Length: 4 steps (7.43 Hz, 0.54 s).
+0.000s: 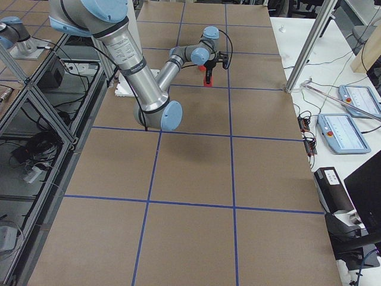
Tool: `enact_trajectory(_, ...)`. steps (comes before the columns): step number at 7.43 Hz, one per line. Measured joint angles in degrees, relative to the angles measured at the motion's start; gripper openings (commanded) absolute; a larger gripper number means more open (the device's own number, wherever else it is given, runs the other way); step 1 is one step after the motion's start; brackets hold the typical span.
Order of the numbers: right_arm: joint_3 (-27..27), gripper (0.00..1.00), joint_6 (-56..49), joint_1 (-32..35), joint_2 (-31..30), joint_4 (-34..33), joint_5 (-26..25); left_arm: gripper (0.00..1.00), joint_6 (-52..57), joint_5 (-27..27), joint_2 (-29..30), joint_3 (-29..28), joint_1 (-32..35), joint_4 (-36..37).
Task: Form red blocks into L shape at center
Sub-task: 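Carry the red cube with the right gripper to the table center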
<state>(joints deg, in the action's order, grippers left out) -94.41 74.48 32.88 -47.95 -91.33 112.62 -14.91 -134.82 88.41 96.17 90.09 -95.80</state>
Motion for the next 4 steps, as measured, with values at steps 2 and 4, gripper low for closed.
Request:
enact_trajectory(2, 4.01, 0.0, 3.0, -1.9, 1.79, 3.35, -1.64, 1.0, -0.02, 0.0, -0.02, 0.34, 0.0, 0.0)
enact_trajectory(4, 8.02, 0.0, 4.42, -3.05, 3.34, 7.42, -2.0, 1.0, 0.02, 0.0, -0.07, 0.4, 0.0, 0.0)
